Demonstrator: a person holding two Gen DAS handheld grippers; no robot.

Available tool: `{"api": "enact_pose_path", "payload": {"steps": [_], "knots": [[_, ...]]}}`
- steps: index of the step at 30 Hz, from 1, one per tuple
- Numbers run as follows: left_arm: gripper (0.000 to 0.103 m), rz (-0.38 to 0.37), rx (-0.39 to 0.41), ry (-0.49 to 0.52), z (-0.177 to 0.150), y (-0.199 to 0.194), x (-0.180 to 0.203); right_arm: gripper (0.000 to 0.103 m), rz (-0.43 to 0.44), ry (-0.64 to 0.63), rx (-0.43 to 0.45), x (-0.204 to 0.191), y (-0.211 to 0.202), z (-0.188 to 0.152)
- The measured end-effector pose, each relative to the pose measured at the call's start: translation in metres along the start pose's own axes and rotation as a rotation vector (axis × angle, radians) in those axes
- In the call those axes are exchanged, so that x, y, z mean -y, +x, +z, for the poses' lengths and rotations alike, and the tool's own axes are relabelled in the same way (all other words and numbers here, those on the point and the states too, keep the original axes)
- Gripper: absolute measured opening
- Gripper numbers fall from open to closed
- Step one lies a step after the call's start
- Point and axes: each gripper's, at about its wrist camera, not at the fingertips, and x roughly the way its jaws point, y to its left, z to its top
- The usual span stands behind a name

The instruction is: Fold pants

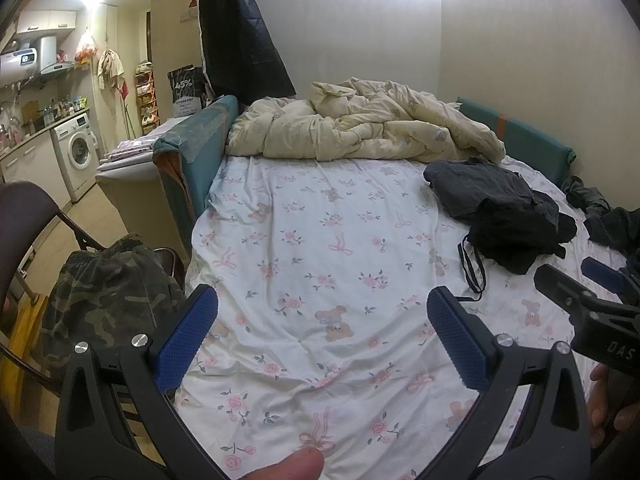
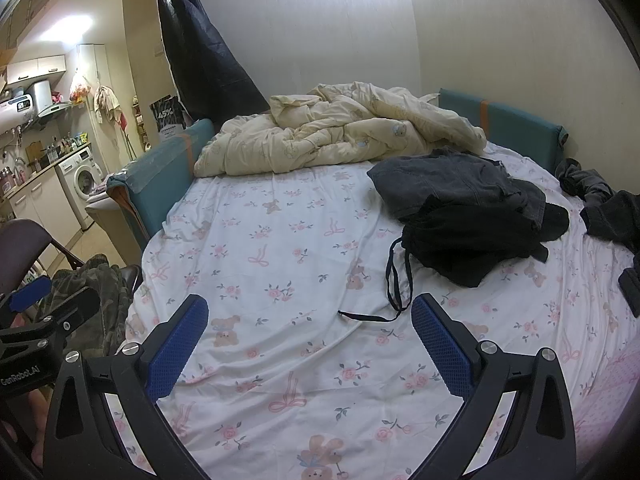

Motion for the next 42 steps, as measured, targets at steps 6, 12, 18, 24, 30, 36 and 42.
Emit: {"api": "enact_pose_path", "payload": {"steps": [6, 12, 18, 24, 30, 36, 42], "knots": [[0.103, -0.001, -0.006, -0.009, 0.002, 0.0, 0.0, 0.103, 0.0, 0.013, 0.0, 0.003, 0.0, 0.0], [0.103, 0.007, -0.041, -0.017, 0.028, 0.016, 0.002, 0.103, 0.003, 0.054, -0.008, 0.016, -0.003, 0.012], [0.103, 0.019, -0.026, -0.005, 0.062, 0.048, 0.015, 0.103, -0.027, 0.083, -0.015, 0.038, 0.013, 0.033], [0.103, 0.005, -0.036, 0.046, 0.083, 0.088, 0.039, 0.103, -0.07, 0.105, -0.024, 0.072, 0.047, 0.057], [0.103, -0.024, -0.124, -0.002, 0.098, 0.144, 0.06, 0.103, -0.084, 0.251, -0.088, 0.129, 0.102, 0.079], [0.103, -0.018, -0.173, 0.001, 0.104, 0.205, 0.079, 0.103, -0.179, 0.433, -0.196, 0.209, 0.181, 0.094], [0.103, -0.009, -0.213, 0.044, 0.102, 0.248, 0.087, 0.103, -0.207, 0.475, -0.289, 0.281, 0.277, 0.124]]}}
